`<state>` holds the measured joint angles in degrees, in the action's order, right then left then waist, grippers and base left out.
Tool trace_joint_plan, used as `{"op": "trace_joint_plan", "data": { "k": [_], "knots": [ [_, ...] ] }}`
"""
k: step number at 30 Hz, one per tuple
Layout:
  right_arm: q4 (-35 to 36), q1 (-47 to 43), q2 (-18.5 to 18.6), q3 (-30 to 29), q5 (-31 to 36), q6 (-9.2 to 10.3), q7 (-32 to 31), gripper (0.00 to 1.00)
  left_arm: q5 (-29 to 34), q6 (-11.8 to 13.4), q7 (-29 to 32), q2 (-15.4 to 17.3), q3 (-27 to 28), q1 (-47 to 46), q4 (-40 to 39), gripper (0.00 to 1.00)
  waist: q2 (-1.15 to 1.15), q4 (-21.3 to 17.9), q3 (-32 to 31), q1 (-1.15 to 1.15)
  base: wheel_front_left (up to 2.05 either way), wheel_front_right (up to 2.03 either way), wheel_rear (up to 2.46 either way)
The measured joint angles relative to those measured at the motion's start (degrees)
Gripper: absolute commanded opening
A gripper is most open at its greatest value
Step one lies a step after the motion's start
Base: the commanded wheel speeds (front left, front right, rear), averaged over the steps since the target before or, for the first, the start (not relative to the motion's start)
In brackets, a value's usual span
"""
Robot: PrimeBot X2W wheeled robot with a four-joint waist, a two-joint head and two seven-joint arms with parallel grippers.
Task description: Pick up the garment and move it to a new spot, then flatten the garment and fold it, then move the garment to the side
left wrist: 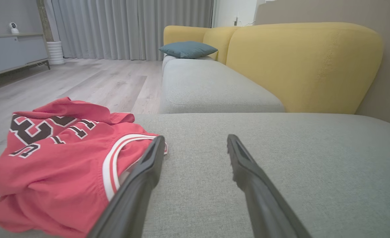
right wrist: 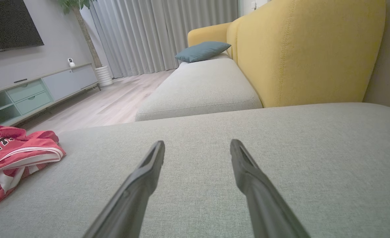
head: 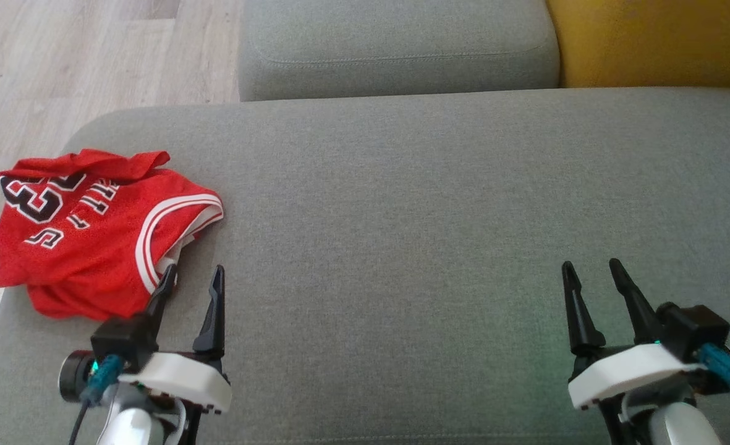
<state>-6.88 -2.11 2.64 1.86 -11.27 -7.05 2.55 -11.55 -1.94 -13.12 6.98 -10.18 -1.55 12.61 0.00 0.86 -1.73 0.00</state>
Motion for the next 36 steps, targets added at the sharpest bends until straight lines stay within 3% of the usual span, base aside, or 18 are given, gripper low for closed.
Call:
{"op": "trace_joint_plan", "data": {
  "k": [8,24,36],
  "knots": [
    [0.34,-0.01,-0.01,1.22,3.34,0.00,0.76,1.00,4.46,0.51,-1.16,-0.05,-0.08,-0.01,1.01,1.00,0.00,-0.07,0.04,0.00,0.00,0.00,0.00],
    [-0.01,-0.01,-0.01,0.77,2.25,0.00,1.52,1.00,3.83,0.42,-1.16,-0.60,0.25,-0.04,2.59,1.00,0.00,0.37,0.00,0.00,0.00,0.00,0.00],
    [1.97,-0.10,-0.02,1.62,2.26,0.00,1.47,1.00,3.86,0.98,-1.18,-0.68,1.69,-1.43,2.32,1.00,0.00,4.85,0.42,0.00,0.00,0.00,0.00]
  ]
}}
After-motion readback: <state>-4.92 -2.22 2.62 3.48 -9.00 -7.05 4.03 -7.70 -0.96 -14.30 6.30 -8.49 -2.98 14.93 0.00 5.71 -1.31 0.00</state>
